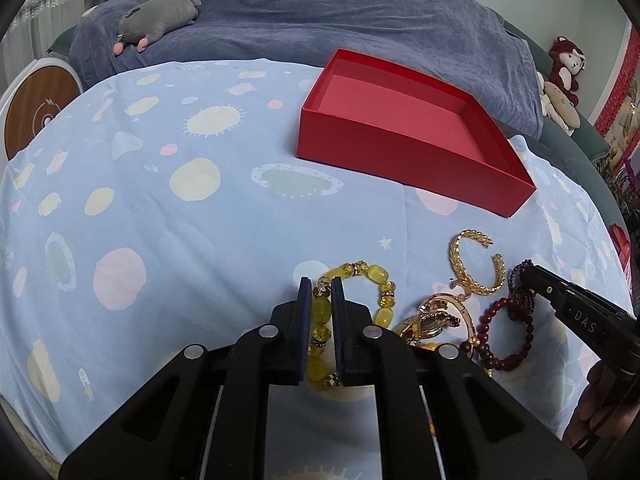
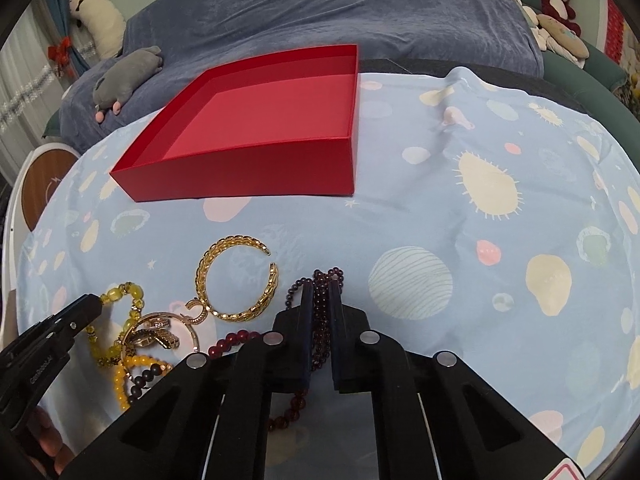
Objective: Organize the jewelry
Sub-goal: 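Grasp the yellow beaded bracelet with the left tool while the right tool grasps the dark garnet knot bracelet, then carry both bracelets into the red box and open both tools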
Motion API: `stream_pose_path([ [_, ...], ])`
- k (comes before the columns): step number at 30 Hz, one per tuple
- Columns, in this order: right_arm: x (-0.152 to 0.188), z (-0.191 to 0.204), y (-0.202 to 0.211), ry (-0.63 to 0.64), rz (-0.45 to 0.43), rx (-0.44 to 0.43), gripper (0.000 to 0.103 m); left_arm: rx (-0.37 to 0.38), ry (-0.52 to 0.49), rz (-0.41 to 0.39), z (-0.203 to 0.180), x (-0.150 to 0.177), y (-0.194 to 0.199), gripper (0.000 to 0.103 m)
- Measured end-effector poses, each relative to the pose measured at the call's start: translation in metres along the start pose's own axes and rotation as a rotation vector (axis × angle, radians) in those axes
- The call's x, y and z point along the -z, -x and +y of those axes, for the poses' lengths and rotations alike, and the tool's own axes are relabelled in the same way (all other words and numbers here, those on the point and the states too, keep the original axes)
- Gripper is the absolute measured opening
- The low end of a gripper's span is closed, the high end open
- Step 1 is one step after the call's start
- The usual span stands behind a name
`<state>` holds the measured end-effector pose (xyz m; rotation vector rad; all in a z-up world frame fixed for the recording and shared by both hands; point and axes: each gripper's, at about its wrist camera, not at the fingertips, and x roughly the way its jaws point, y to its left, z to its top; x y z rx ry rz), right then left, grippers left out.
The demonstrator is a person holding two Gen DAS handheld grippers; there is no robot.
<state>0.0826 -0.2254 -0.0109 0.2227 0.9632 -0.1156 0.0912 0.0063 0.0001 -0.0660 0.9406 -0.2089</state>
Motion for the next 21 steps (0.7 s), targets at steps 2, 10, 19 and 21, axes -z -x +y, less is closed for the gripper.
stream_pose_path([
  [2,0.000,-0.003,0.006,-0.007,-0.009,-0.004,0.007,0.006,-0.001,-0.007,-0.001,-0.002,0.004,0.010],
  [10,-0.005,-0.011,0.036,-0.023,-0.061,-0.029,0.006,0.028,0.005,-0.046,-0.001,-0.015,0.029,0.010],
  [19,-0.031,-0.022,0.066,-0.036,-0.127,-0.065,0.006,0.060,-0.018,-0.096,-0.008,-0.048,0.053,0.010],
  [21,-0.041,-0.023,0.069,-0.033,-0.138,-0.072,0.006,0.065,-0.030,-0.111,-0.010,-0.059,0.056,0.010],
])
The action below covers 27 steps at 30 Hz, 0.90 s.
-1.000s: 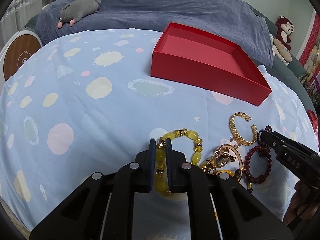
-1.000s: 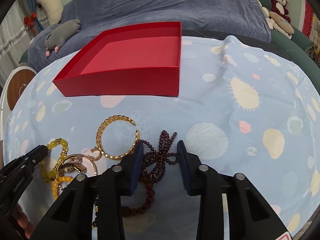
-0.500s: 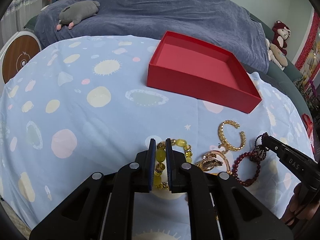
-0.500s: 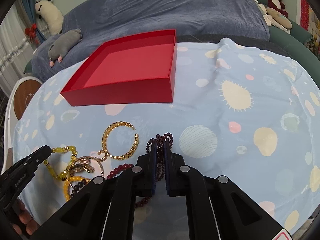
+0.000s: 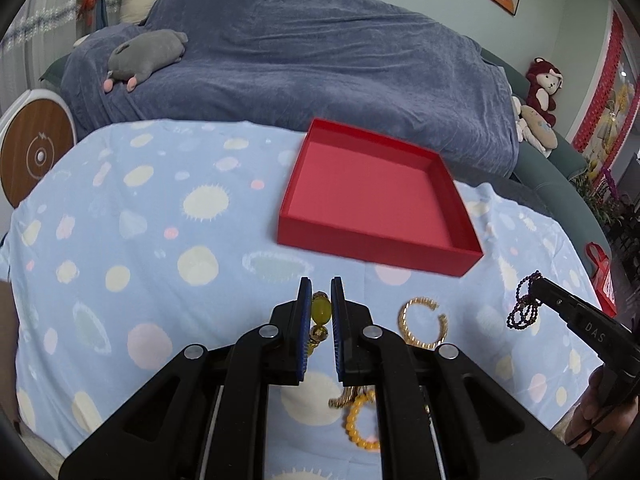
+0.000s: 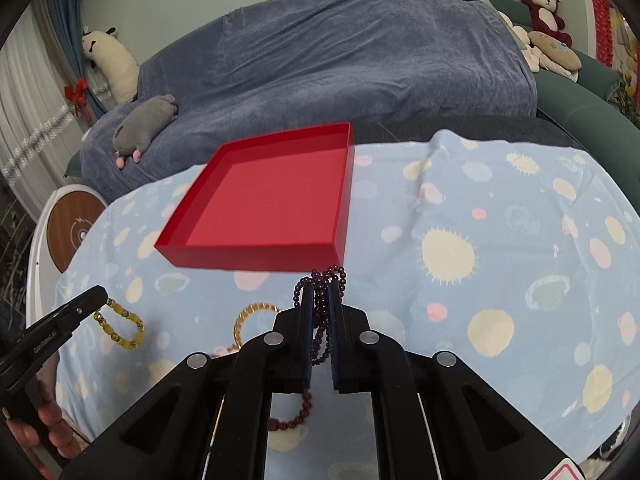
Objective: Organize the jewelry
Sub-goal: 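Carry both bracelets into the red box and open both tools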
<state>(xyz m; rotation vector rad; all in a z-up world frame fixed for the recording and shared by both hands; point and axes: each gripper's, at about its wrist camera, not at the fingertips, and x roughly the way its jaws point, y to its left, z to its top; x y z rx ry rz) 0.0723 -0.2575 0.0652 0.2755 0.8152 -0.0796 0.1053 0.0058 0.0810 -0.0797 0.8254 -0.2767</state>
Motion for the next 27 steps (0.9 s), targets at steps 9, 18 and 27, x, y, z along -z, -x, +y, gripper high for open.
stream_pose_path([
  [9,-0.071,0.003,-0.031,-0.013,-0.038,-0.066,0.006,0.057,-0.034,-0.069,-0.011,-0.078,-0.020,0.010],
  [18,-0.133,0.028,-0.102,0.048,-0.013,-0.108,0.006,0.094,-0.075,-0.055,-0.037,-0.149,-0.100,0.005],
  [27,-0.151,0.033,-0.173,0.086,0.063,-0.079,0.006,0.072,-0.081,-0.014,-0.043,-0.180,-0.170,0.005],
])
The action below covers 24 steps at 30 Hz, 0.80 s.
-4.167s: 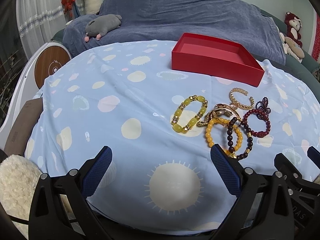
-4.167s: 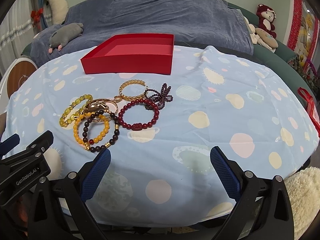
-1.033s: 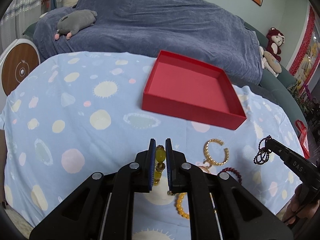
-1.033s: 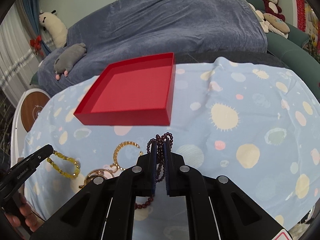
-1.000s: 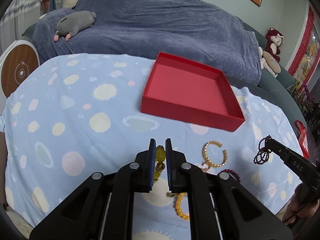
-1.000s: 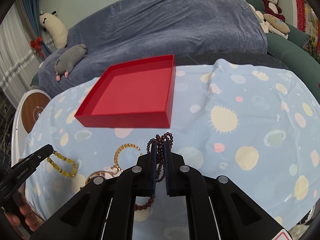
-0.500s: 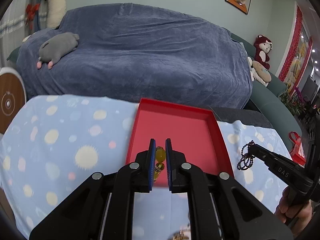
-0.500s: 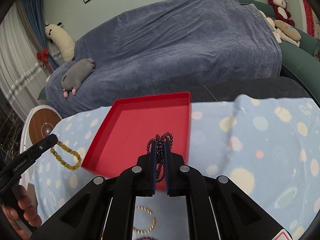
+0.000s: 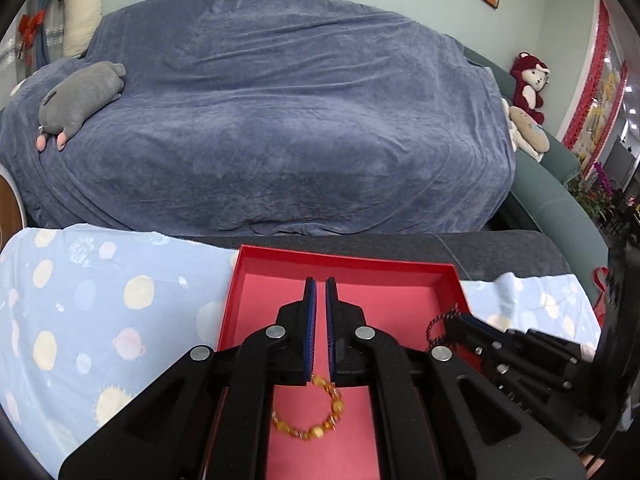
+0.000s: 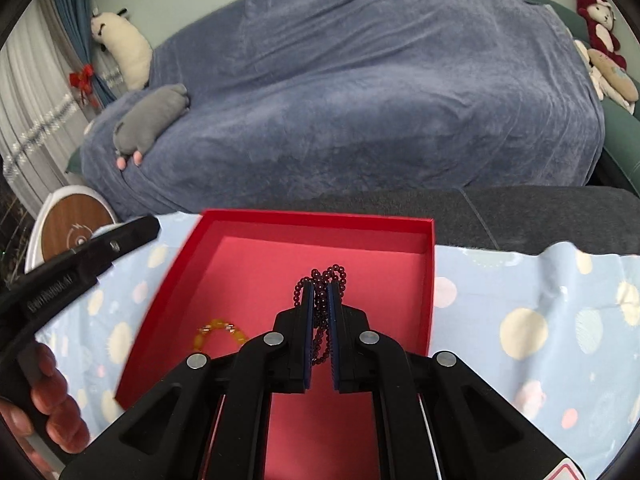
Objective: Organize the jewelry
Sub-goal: 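Carry both bracelets into the red box and open both tools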
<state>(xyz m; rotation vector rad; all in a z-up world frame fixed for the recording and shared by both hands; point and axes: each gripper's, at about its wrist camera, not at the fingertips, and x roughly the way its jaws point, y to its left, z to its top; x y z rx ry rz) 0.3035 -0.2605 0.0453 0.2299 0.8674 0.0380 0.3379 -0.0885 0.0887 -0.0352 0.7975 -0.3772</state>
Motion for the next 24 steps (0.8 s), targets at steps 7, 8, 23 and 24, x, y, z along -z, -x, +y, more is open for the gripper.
stream_pose_path([
  [7,0.003,-0.006,-0.026,0.036,0.026,0.068,0.014,-0.034,0.043,0.025,0.017,0.006,-0.020,0.006],
  [8,0.003,-0.007,-0.025,0.035,0.024,0.070,0.015,-0.042,0.052,0.027,0.021,0.008,-0.020,0.007],
  [23,0.052,0.000,0.073,0.001,-0.068,0.017,0.025,-0.057,0.067,0.005,0.029,0.060,0.062,0.042],
  [24,0.060,0.001,0.082,0.002,-0.068,0.017,0.025,-0.055,0.065,0.004,0.028,0.064,0.068,0.042],
])
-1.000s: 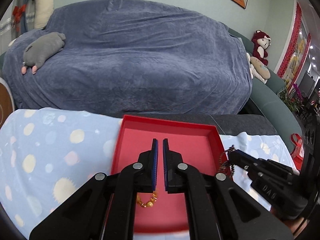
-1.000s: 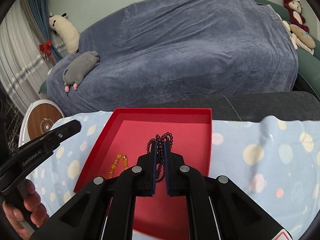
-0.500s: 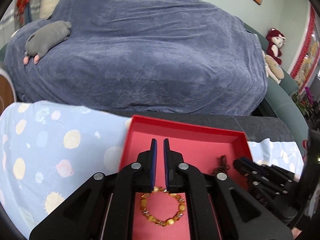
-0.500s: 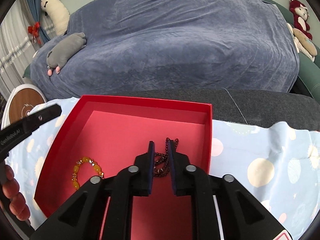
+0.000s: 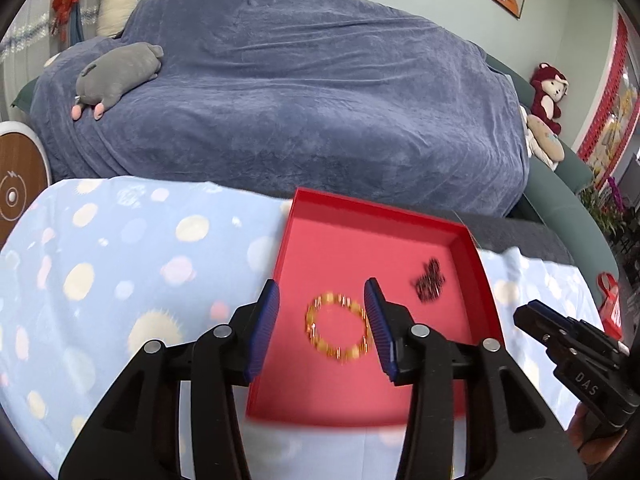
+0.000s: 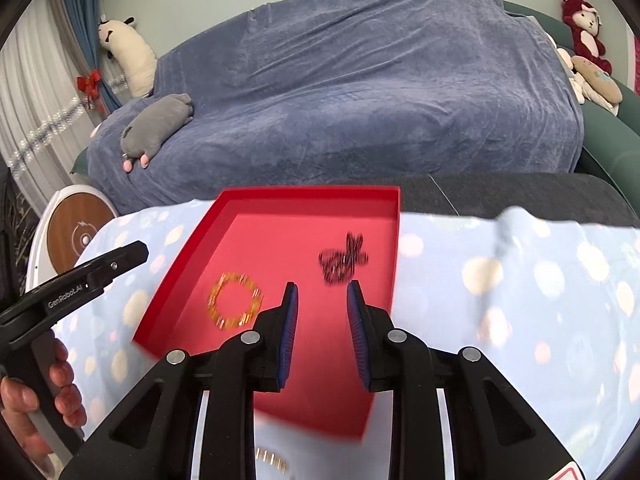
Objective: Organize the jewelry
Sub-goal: 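Carry both bracelets into the red box and open both tools, then move both tools back to the pile, right tool onto the red beaded bracelet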
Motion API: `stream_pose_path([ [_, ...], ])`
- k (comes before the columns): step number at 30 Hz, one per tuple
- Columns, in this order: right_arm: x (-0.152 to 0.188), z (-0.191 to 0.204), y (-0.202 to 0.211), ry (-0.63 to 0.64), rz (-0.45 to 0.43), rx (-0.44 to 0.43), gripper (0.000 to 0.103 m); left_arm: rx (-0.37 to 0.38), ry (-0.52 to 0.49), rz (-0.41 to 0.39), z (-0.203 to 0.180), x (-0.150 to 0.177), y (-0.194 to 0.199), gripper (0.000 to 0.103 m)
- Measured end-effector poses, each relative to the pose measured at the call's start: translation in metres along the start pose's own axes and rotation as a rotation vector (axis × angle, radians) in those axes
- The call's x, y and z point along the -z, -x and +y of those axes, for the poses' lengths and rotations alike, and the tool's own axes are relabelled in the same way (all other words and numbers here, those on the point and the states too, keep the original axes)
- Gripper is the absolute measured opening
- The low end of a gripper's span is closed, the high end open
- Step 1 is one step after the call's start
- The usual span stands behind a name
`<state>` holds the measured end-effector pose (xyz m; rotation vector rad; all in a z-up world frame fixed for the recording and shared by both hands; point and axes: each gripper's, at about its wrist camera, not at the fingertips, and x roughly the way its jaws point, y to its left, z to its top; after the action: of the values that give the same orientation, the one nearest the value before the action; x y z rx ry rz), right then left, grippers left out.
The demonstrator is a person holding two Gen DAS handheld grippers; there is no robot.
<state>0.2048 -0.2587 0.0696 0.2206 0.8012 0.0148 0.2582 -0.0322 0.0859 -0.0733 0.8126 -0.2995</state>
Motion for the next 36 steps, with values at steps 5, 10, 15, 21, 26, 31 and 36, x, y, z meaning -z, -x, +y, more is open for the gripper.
stream_pose_path([
  [5,0.039,0.003,0.036,-0.003,0.018,-0.008,0.025,0.009,-0.007,0.025,-0.002,0.039,0.038,0.045],
  [10,0.088,0.011,0.068,0.013,0.046,0.005,0.025,0.017,0.009,0.072,0.000,0.086,0.064,0.045],
  [15,0.135,0.015,0.089,-0.006,0.093,-0.002,0.025,0.021,0.035,0.124,-0.003,0.125,0.075,0.045],
  [21,0.177,0.016,0.090,-0.029,0.148,0.008,0.025,0.033,0.066,0.185,-0.010,0.160,0.073,0.045],
  [26,0.191,0.012,0.083,-0.044,0.166,0.009,0.025,0.034,0.100,0.205,-0.012,0.181,0.072,0.045],
  [31,0.192,0.007,0.073,-0.065,0.172,0.020,0.025,0.015,0.090,0.196,-0.011,0.192,0.075,0.045],
  [36,0.190,0.009,0.064,-0.068,0.176,0.035,0.025,0.021,0.100,0.194,-0.009,0.195,0.075,0.045],
])
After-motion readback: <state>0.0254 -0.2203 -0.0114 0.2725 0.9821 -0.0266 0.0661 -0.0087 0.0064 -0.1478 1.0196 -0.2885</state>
